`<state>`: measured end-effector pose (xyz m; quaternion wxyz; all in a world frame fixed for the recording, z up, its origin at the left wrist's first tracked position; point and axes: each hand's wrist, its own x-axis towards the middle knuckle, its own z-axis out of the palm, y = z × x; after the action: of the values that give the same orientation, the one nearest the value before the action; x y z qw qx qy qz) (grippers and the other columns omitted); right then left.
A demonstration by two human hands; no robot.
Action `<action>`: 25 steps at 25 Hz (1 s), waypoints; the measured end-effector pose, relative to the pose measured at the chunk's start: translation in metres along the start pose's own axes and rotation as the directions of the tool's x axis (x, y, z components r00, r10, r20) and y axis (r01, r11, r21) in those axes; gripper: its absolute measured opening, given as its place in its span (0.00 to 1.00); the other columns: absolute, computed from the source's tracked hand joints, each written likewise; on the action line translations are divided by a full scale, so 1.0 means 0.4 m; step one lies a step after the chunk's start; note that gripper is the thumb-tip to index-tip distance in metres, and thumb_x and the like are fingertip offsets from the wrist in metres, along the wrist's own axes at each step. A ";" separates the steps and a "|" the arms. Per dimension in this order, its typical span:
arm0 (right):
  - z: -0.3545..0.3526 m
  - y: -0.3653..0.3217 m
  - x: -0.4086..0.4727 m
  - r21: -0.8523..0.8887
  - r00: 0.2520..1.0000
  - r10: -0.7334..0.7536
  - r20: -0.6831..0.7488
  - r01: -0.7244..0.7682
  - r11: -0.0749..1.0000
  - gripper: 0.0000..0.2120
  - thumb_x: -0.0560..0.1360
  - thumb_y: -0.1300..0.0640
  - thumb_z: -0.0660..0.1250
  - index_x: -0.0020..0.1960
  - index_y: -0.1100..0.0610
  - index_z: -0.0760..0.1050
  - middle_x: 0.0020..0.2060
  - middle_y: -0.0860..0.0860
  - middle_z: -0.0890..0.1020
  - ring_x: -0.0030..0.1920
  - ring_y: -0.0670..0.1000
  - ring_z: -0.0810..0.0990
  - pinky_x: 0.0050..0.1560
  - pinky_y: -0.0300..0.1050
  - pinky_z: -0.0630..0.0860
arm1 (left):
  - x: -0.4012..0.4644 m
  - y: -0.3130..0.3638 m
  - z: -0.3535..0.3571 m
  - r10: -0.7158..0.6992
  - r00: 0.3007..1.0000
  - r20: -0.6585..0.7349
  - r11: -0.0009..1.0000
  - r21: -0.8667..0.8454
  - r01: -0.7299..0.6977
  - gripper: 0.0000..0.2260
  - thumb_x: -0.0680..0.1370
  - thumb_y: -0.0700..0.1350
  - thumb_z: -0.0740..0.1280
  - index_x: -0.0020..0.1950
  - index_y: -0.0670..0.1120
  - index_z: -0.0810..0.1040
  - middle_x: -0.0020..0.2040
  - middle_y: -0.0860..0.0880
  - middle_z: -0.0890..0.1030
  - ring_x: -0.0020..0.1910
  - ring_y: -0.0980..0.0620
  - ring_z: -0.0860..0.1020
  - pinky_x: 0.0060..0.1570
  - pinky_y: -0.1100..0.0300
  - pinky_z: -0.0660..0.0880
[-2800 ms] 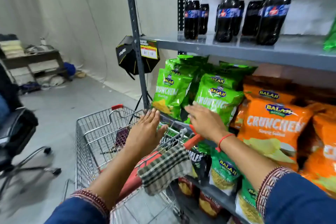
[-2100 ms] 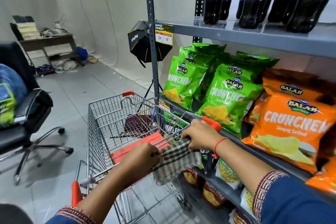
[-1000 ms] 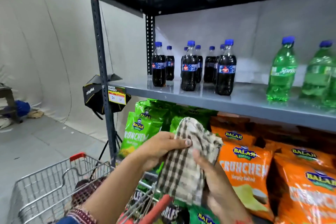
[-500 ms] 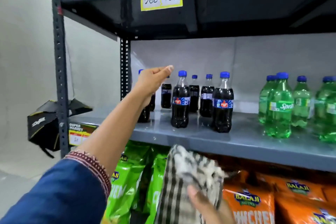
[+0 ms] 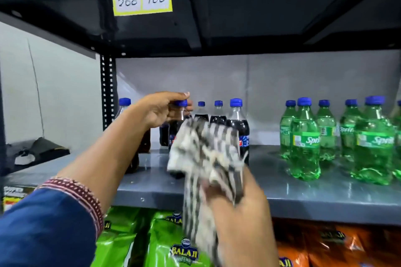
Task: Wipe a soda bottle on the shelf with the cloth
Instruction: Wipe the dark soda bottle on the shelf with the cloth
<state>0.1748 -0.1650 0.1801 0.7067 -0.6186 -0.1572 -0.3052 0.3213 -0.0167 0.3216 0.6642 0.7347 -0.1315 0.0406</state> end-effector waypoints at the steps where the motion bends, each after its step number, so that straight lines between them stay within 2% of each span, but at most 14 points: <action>1: 0.030 -0.006 0.022 -0.100 0.985 -0.155 -0.072 0.148 0.984 0.26 0.72 0.67 0.66 0.59 0.38 0.73 0.49 0.36 0.83 0.53 0.33 0.78 0.52 0.28 0.74 | -0.002 0.000 -0.003 -0.020 1.000 0.015 1.000 -0.001 0.020 0.13 0.72 0.46 0.67 0.52 0.40 0.78 0.43 0.46 0.82 0.41 0.49 0.81 0.47 0.58 0.79; 2: 0.060 0.006 0.062 -0.288 0.939 -0.336 -0.077 0.302 0.909 0.31 0.73 0.68 0.63 0.67 0.40 0.65 0.62 0.42 0.78 0.64 0.41 0.73 0.63 0.38 0.72 | -0.001 -0.001 -0.004 -0.032 0.999 0.027 0.999 -0.004 0.032 0.13 0.72 0.46 0.66 0.53 0.41 0.77 0.44 0.45 0.81 0.44 0.47 0.79 0.49 0.56 0.77; 3: 0.091 0.022 0.094 -0.390 0.881 -0.466 -0.081 0.402 0.828 0.35 0.73 0.68 0.61 0.72 0.43 0.55 0.72 0.46 0.65 0.72 0.48 0.63 0.70 0.48 0.65 | 0.000 -0.001 -0.005 -0.037 0.999 0.033 0.999 -0.003 0.037 0.13 0.72 0.45 0.66 0.54 0.42 0.76 0.45 0.45 0.80 0.45 0.48 0.78 0.48 0.57 0.77; 5: 0.160 0.080 0.128 -0.556 0.897 -0.439 0.053 0.392 0.733 0.40 0.73 0.64 0.60 0.73 0.49 0.38 0.75 0.50 0.47 0.75 0.55 0.47 0.72 0.58 0.58 | 0.000 0.002 -0.003 -0.036 0.999 0.034 0.999 -0.014 0.036 0.10 0.72 0.45 0.66 0.51 0.43 0.77 0.42 0.47 0.80 0.41 0.51 0.77 0.42 0.59 0.77; 7: 0.216 0.130 0.128 -0.740 0.927 -0.348 0.139 0.331 0.586 0.36 0.72 0.49 0.58 0.75 0.54 0.45 0.74 0.56 0.54 0.73 0.61 0.58 0.64 0.62 0.69 | -0.006 0.006 -0.001 -0.044 0.999 0.012 0.999 -0.028 0.044 0.12 0.72 0.45 0.67 0.52 0.40 0.78 0.42 0.46 0.82 0.38 0.52 0.79 0.40 0.62 0.79; 9: 0.236 0.143 0.121 -0.806 0.966 -0.185 0.178 0.251 0.536 0.34 0.71 0.41 0.52 0.73 0.56 0.57 0.72 0.58 0.63 0.67 0.63 0.70 0.57 0.60 0.74 | -0.009 0.005 -0.002 -0.041 0.999 0.007 0.999 -0.027 0.042 0.16 0.72 0.45 0.67 0.56 0.38 0.77 0.49 0.44 0.82 0.42 0.51 0.79 0.44 0.62 0.79; 10: 0.231 0.142 0.121 -0.793 0.966 -0.147 0.214 0.260 0.551 0.32 0.74 0.41 0.50 0.73 0.55 0.57 0.73 0.57 0.58 0.68 0.63 0.68 0.60 0.60 0.72 | -0.012 0.003 -0.002 -0.030 1.000 0.009 0.999 -0.029 0.030 0.16 0.72 0.45 0.67 0.57 0.38 0.76 0.50 0.43 0.81 0.43 0.50 0.79 0.46 0.62 0.78; 13: 0.213 0.139 0.153 -0.766 0.933 -0.175 0.315 0.359 0.533 0.26 0.79 0.47 0.45 0.75 0.47 0.42 0.73 0.51 0.35 0.75 0.61 0.46 0.71 0.60 0.55 | -0.015 0.001 0.003 0.028 1.000 0.006 0.998 -0.047 -0.028 0.17 0.72 0.45 0.67 0.58 0.38 0.76 0.47 0.45 0.82 0.42 0.52 0.79 0.44 0.64 0.78; 14: 0.209 0.131 0.170 -0.768 0.926 -0.222 0.305 0.377 0.517 0.26 0.79 0.51 0.48 0.75 0.47 0.44 0.75 0.53 0.38 0.75 0.62 0.46 0.70 0.60 0.57 | -0.013 -0.001 0.003 0.045 0.999 0.000 0.998 -0.051 -0.045 0.17 0.72 0.45 0.67 0.58 0.38 0.76 0.46 0.45 0.82 0.41 0.52 0.79 0.43 0.65 0.79; 16: 0.210 0.138 0.184 -0.822 0.897 -0.362 0.253 0.396 0.409 0.30 0.74 0.55 0.60 0.74 0.51 0.56 0.75 0.60 0.56 0.71 0.67 0.59 0.65 0.62 0.66 | -0.011 -0.004 0.002 0.058 0.998 -0.005 0.997 -0.045 -0.058 0.18 0.72 0.45 0.68 0.58 0.38 0.76 0.47 0.45 0.82 0.40 0.54 0.80 0.42 0.66 0.79; 18: 0.223 0.167 0.174 -0.863 0.858 -0.428 0.283 0.423 0.277 0.33 0.68 0.55 0.67 0.71 0.55 0.62 0.72 0.61 0.65 0.68 0.67 0.66 0.64 0.60 0.66 | -0.013 -0.004 0.003 0.036 0.999 0.014 0.998 -0.061 -0.035 0.16 0.72 0.45 0.67 0.57 0.38 0.76 0.48 0.44 0.82 0.39 0.54 0.81 0.42 0.64 0.79; 21: 0.229 0.173 0.165 -0.861 0.799 -0.483 0.359 0.483 0.160 0.29 0.69 0.54 0.59 0.69 0.57 0.66 0.71 0.58 0.67 0.70 0.62 0.66 0.71 0.56 0.58 | -0.018 0.000 0.006 0.024 0.999 0.031 0.997 -0.078 -0.021 0.15 0.73 0.44 0.66 0.56 0.37 0.76 0.42 0.44 0.83 0.33 0.54 0.82 0.39 0.64 0.80; 23: 0.223 0.163 0.188 -0.851 0.774 -0.503 0.384 0.508 0.132 0.27 0.70 0.54 0.54 0.68 0.59 0.67 0.70 0.58 0.68 0.70 0.61 0.65 0.71 0.57 0.56 | -0.017 0.003 0.006 -0.010 0.999 0.045 0.999 -0.049 0.012 0.14 0.73 0.45 0.67 0.53 0.38 0.78 0.38 0.46 0.85 0.34 0.54 0.82 0.40 0.64 0.80; 25: 0.212 0.167 0.196 -0.837 0.732 -0.499 0.463 0.547 0.026 0.27 0.72 0.51 0.53 0.69 0.60 0.67 0.71 0.58 0.68 0.71 0.59 0.64 0.69 0.55 0.54 | -0.013 0.004 0.000 -0.016 0.999 0.049 0.999 -0.044 0.018 0.12 0.73 0.46 0.66 0.51 0.38 0.78 0.38 0.46 0.85 0.35 0.54 0.83 0.40 0.64 0.80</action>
<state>0.2898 -0.0980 0.1908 0.0234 -0.8118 -0.1713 -0.5578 0.3159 -0.0159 0.3218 0.6775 0.7215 -0.1422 0.0138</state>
